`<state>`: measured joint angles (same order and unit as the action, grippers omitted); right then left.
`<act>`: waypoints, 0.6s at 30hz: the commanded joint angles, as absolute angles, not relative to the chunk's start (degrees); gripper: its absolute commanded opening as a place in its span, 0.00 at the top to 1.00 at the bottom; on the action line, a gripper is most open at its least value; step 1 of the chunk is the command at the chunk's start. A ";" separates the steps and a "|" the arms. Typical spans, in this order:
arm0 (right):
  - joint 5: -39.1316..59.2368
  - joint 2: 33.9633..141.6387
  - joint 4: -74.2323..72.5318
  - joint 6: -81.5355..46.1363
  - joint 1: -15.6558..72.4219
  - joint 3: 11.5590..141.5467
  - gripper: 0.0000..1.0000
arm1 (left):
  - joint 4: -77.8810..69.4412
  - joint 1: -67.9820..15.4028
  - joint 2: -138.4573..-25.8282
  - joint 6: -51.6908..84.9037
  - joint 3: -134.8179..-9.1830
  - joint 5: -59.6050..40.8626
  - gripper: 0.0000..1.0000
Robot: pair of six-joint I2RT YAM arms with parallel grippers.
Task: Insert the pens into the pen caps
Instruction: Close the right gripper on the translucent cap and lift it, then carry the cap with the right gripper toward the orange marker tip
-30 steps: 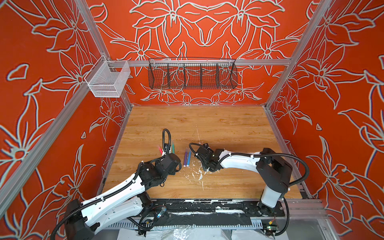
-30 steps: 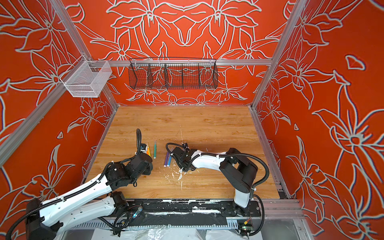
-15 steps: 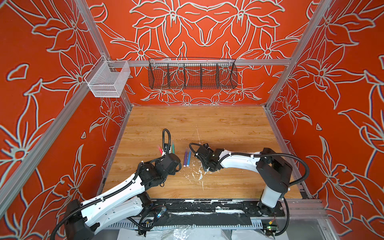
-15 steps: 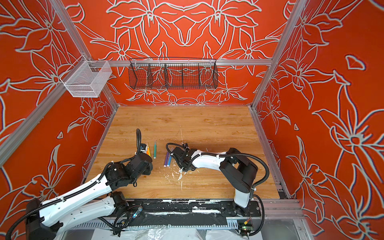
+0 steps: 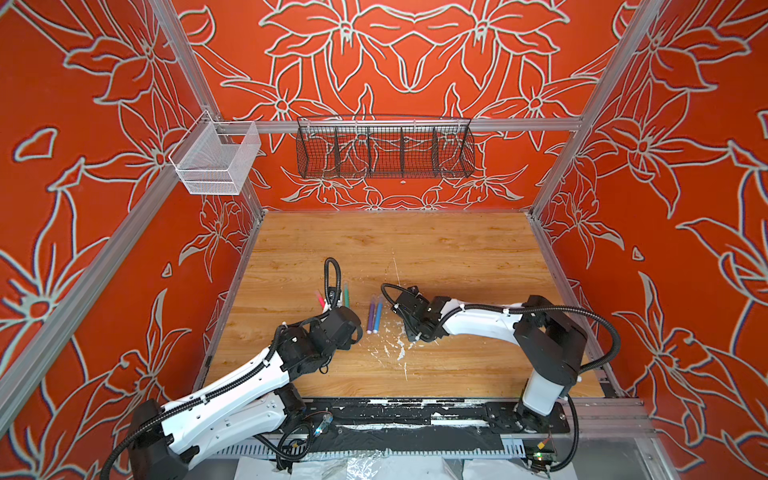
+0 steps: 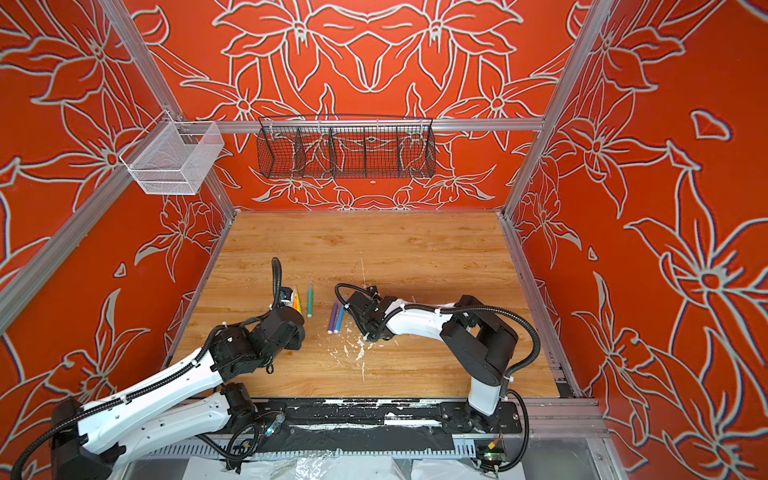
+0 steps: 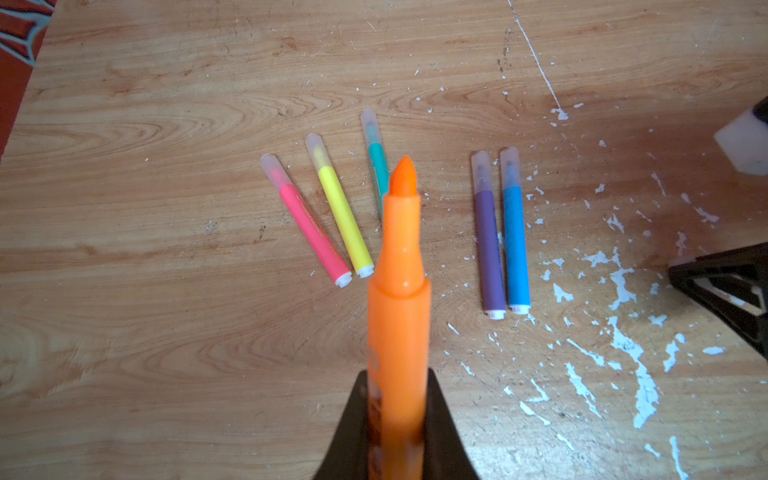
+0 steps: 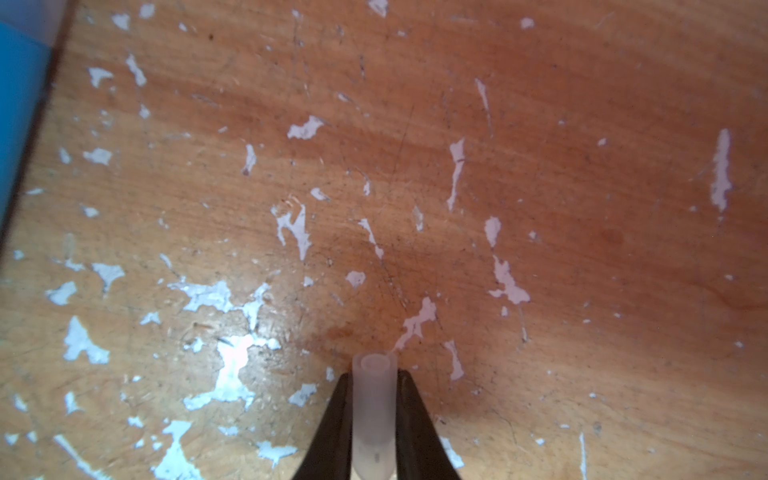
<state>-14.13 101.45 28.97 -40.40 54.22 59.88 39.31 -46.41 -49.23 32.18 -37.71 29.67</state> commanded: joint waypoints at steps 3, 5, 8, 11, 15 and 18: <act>-13.10 101.82 30.33 -40.59 53.77 57.67 0.85 | 38.80 -46.23 -48.67 32.81 -37.14 30.13 1.00; -12.99 101.31 29.83 -40.69 53.70 57.33 0.86 | 38.63 -46.27 -48.69 32.64 -37.18 29.84 1.00; -13.32 99.36 29.18 -41.27 53.70 56.57 0.87 | 35.90 -46.23 -48.77 30.31 -37.08 25.93 1.00; -14.93 94.73 29.27 -42.05 53.66 55.46 0.87 | 33.12 -46.32 -49.30 27.67 -37.69 19.40 1.00; -17.88 84.16 27.82 -43.63 53.53 52.46 0.87 | 28.54 -47.01 -48.90 26.56 -37.89 10.48 1.00; -19.35 75.15 24.65 -44.63 53.31 49.52 0.87 | 24.39 -49.22 -48.61 26.63 -37.90 6.34 1.00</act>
<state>-15.90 81.60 26.94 -42.28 53.69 51.31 30.15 -47.55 -49.21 27.77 -37.69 13.37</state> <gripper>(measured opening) 0.170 0.153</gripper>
